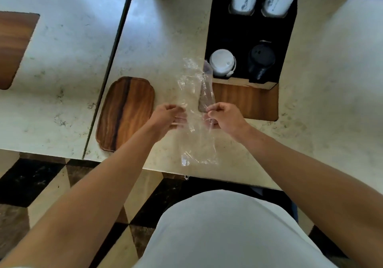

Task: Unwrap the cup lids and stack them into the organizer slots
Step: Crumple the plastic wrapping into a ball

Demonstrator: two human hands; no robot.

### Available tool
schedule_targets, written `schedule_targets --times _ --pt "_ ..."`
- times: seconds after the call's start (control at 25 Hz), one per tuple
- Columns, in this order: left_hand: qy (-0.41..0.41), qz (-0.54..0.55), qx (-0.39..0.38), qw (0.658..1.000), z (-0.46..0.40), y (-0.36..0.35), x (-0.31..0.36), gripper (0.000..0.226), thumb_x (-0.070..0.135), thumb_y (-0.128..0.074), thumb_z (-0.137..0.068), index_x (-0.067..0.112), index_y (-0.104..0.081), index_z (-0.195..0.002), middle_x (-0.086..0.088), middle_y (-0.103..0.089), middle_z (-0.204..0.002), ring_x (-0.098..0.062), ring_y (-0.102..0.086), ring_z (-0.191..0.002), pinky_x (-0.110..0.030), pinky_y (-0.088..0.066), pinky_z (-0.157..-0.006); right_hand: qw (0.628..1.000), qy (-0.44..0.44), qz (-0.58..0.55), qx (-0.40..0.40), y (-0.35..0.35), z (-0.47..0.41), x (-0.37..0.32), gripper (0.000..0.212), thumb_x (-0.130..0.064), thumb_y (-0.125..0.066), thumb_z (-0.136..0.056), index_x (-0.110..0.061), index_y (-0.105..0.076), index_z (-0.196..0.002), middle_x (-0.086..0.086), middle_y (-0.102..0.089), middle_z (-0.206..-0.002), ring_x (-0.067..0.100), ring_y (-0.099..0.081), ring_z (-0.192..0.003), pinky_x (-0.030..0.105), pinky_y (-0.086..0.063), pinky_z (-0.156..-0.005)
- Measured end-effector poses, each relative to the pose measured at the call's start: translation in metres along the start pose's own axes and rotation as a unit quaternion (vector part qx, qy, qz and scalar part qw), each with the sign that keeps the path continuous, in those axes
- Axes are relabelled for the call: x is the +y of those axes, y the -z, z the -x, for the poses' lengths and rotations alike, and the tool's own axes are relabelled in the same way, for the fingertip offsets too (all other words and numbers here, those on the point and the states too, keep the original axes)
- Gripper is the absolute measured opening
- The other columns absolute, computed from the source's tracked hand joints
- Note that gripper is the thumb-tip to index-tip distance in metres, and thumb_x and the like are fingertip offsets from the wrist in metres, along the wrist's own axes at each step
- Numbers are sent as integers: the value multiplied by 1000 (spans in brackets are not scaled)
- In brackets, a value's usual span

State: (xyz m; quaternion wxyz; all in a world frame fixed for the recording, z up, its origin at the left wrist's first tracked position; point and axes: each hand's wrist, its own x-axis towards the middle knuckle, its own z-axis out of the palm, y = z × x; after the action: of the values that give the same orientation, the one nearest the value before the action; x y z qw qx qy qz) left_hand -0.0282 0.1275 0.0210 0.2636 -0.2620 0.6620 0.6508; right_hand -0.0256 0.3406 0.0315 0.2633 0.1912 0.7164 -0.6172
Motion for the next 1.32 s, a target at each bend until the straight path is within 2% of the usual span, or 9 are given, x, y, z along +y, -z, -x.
schedule_targets --times 0.4,0.52,0.6,0.8,0.92,1.0,1.12,1.24,1.32 --pt "-29 -22 -80 996 -7 -67 25 14 -6 -61 -95 5 -70 -97 -10 -67 -75 -18 -57 -59 -28 -51 -49 996 20 -70 58 72 21 15 10 -6 -62 -100 -10 -71 -102 5 -73 -75 17 -68 -57 32 -57 -53" --pt "20 23 -124 992 -8 -72 30 24 -7 -56 -97 6 -73 -109 -11 -68 -94 -15 -58 -66 -25 -50 -58 987 30 -153 35 83 23 20 22 -5 -55 -102 -17 -73 -109 4 -66 -70 16 -58 -55 28 -47 -55" --pt "55 49 -140 987 -7 -75 32 34 -5 -49 -99 10 -74 -115 -12 -68 -107 -16 -60 -74 -27 -51 -67 972 27 -235 16 87 25 22 27 -4 -54 -102 -17 -75 -112 9 -65 -84 18 -53 -61 30 -45 -59" --pt "118 123 -130 977 3 -85 34 30 0 -39 -105 7 -67 -115 -8 -70 -73 -13 -62 -52 -22 -57 -47 948 -22 -319 -1 90 29 25 35 10 -38 -97 3 -64 -121 17 -67 -84 22 -64 -64 31 -53 -56" --pt "142 152 -132 969 10 -87 37 33 -3 -36 -103 2 -63 -121 -15 -71 -85 -17 -68 -59 -25 -62 -56 965 6 -260 -44 98 33 27 43 19 -45 -90 0 -65 -122 11 -70 -94 18 -70 -82 29 -56 -70" --pt "155 161 -143 964 12 -86 35 39 -5 -34 -99 0 -58 -130 -23 -68 -107 -26 -73 -77 -34 -65 -68 980 23 -192 -49 99 34 30 25 0 -64 -95 -7 -67 -118 5 -71 -98 15 -70 -90 28 -55 -77" --pt "146 138 -179 963 14 -83 31 49 -5 -32 -85 3 -61 -124 -25 -56 -136 -41 -61 -118 -53 -56 -97 989 24 -148 -14 97 35 31 15 -27 -67 -98 -14 -67 -106 4 -69 -97 18 -66 -91 31 -53 -82" --pt "105 125 -220 962 19 -81 30 54 -6 -29 -72 6 -65 -111 -14 -69 -112 -31 -63 -106 -55 -43 -111 995 18 -92 16 97 33 33 21 -35 -69 -96 -15 -64 -95 2 -65 -84 14 -62 -75 32 -52 -76" --pt "56 80 -267 959 19 -79 31 58 -13 -34 -75 6 -64 -121 -10 -72 -107 -26 -67 -101 -52 -38 -111 998 12 -47 33 96 31 35 27 -38 -74 -93 -15 -62 -85 -2 -55 -66 13 -49 -58 32 -46 -64"
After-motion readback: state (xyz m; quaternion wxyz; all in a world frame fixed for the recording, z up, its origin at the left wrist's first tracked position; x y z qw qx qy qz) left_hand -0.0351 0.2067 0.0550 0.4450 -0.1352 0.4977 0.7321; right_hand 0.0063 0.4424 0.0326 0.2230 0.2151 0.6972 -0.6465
